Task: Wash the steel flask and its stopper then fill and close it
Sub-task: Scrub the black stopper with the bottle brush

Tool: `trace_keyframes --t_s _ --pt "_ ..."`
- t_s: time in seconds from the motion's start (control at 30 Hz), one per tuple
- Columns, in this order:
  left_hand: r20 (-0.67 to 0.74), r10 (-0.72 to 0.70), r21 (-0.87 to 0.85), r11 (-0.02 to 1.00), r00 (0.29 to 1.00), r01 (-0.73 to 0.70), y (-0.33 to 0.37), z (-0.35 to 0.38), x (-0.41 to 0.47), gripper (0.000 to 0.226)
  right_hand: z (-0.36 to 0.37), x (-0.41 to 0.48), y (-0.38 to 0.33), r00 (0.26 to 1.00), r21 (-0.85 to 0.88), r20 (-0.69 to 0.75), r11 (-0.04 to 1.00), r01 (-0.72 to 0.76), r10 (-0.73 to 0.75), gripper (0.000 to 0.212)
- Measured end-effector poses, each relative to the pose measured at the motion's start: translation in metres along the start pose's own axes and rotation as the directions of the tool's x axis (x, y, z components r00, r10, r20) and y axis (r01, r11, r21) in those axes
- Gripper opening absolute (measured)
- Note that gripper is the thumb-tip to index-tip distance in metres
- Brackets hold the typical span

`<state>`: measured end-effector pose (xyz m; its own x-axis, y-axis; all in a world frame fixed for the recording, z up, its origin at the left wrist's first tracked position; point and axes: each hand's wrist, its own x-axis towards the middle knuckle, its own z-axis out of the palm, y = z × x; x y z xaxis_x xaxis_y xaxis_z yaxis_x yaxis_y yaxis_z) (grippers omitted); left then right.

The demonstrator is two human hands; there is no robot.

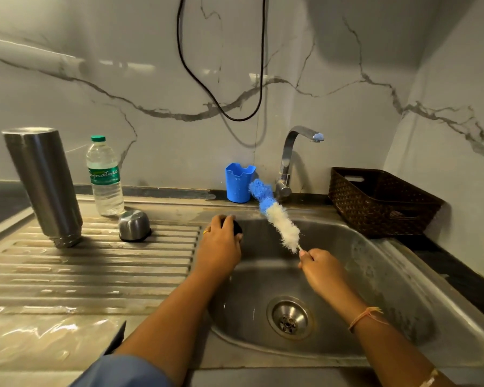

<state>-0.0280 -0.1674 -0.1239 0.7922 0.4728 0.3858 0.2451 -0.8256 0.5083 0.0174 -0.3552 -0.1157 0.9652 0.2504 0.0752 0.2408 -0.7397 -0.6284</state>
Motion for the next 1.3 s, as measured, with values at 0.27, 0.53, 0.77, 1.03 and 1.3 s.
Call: trace_keyframes --t_s 0.27,0.53,0.77,1.03,1.3 --pt "-0.107 -0.154 0.083 0.983 0.982 0.163 -0.056 -0.075 -0.005 0.050 0.002 -0.001 -0.003 1.000 0.010 0.002 1.000 0.017 -0.017 0.039" --pt "-0.128 -0.496 0.150 0.846 0.859 0.511 -0.118 -0.125 -0.013 0.048 0.012 0.002 -0.007 0.999 -0.033 -0.015 0.999 0.033 -0.033 0.040" --pt "-0.060 -0.494 0.090 0.863 0.867 0.497 -0.152 -0.134 -0.019 0.050 0.025 0.001 -0.020 0.997 -0.061 0.014 0.995 0.073 -0.072 0.039" --pt "0.021 -0.460 0.090 0.885 0.888 0.457 -0.151 -0.131 -0.017 0.062 0.025 0.005 -0.026 0.996 -0.041 -0.009 0.995 0.093 -0.093 0.040" --pt "-0.166 -0.383 0.007 0.921 0.909 0.389 -0.141 -0.131 -0.021 0.061 0.011 0.010 -0.034 0.993 -0.014 -0.061 0.995 0.096 -0.097 0.036"
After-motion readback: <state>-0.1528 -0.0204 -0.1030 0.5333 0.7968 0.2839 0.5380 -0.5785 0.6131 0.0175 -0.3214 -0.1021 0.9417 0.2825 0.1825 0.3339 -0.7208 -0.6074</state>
